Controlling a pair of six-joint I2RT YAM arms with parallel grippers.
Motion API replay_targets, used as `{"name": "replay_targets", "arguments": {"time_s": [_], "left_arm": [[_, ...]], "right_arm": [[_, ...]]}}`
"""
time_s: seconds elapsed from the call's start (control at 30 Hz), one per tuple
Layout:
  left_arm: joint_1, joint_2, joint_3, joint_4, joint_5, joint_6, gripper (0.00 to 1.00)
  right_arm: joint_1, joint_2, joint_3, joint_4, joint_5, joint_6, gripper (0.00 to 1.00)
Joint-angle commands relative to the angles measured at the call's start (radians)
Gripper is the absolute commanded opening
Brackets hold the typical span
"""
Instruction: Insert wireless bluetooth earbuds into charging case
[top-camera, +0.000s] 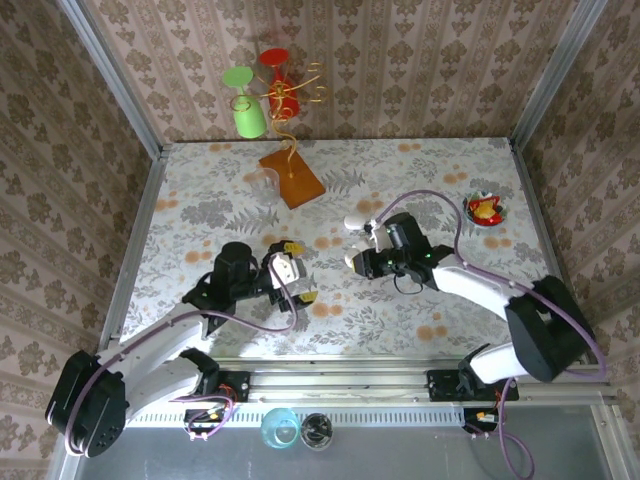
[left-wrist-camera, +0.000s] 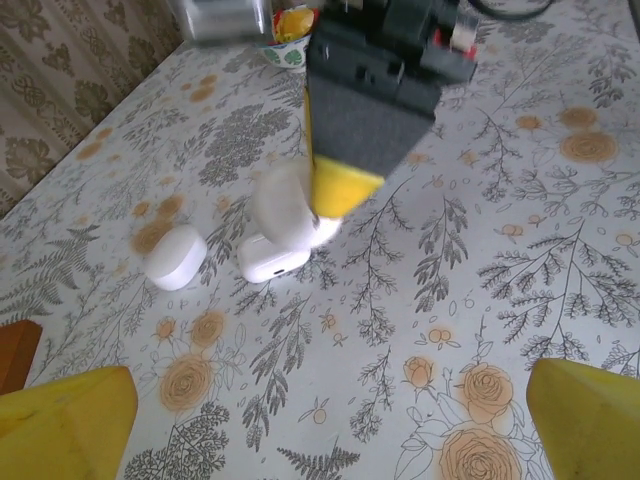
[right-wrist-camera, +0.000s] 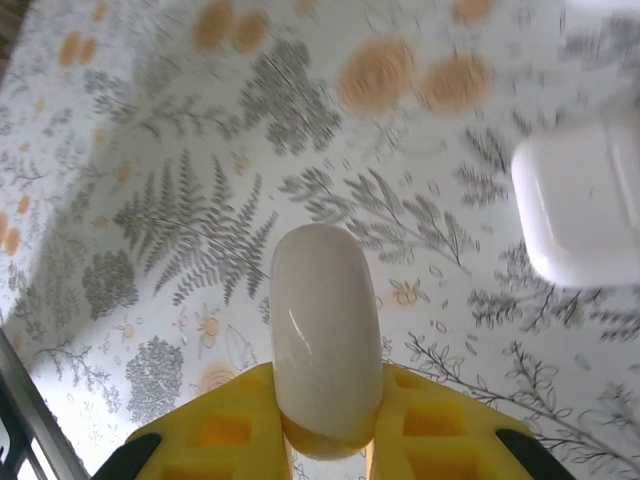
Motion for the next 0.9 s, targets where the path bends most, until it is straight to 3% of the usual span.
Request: {"name": "replay_targets", "arguments": {"time_s": [0.0,0.23,0.33,0.53,0.8,0.87], "left_arm": [[0.008,0.018,-0.012,-0.016,-0.004,0.02,1.0],[0.013,0.067,0.023,-0.053,-0.042,0.023,1.0],[0.015,0.075,0.038,-0.083,-0.058,0.035,1.0],[0.027,0.068,0.034,-0.072,-0.08,0.011,1.0],[0.133,0.037,0.003,0.012,-0.195,-0.087,1.0],[0.166,0.024,-0.032,0.098,-0.243,-0.125,1.0]], "right_arm": [[0.009,0.089,0.036,0.058,-0.065,0.14,0.16],[0.051,0.235,0.054,0.131,-0.092,0.182,0.18],[0.057,0.265,0.052,0.158,-0.085,0.204,0.24],[0.056,0.254,0.059,0.135,-0.03,0.187,0.46],[0.039,0.036,0.039,0.056,0.157,0.056,0.77],[0.028,-0.023,0.031,0.041,0.22,0.014,0.83]]}}
